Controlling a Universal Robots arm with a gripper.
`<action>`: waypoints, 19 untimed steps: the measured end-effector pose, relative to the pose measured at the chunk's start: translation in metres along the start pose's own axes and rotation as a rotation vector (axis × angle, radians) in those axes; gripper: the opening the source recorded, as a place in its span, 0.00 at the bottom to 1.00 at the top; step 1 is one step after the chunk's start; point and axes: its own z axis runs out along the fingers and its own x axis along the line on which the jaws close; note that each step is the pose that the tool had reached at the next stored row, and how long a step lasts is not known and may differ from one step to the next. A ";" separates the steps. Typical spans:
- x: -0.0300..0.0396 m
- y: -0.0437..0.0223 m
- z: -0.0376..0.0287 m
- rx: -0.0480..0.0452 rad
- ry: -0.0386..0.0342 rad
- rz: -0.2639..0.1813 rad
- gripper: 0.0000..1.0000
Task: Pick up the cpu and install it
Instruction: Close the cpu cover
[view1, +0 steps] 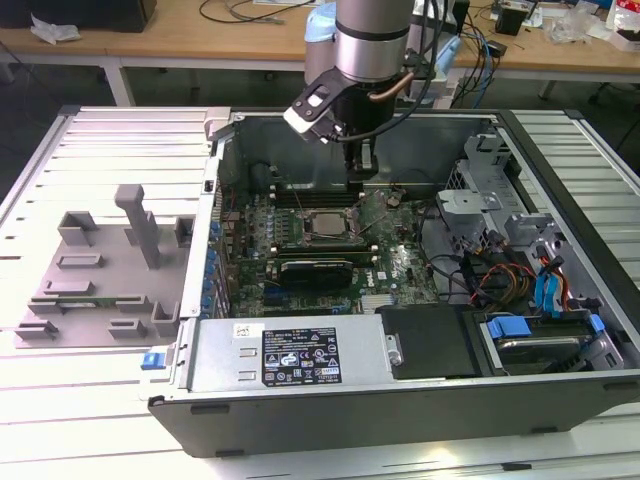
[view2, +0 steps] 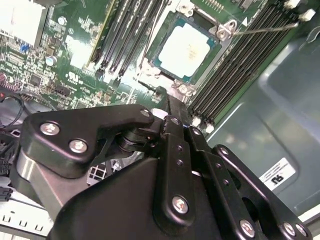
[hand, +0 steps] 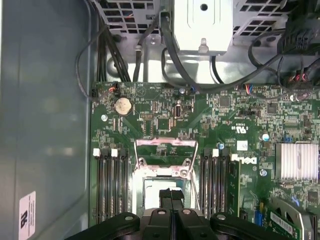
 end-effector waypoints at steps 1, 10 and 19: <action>-0.0001 0.0043 0.0001 0.0000 -0.0001 0.000 0.11; -0.0006 0.0601 0.0023 0.0049 0.0000 0.000 0.11; -0.0007 0.0646 0.0123 0.0054 -0.0002 0.000 0.11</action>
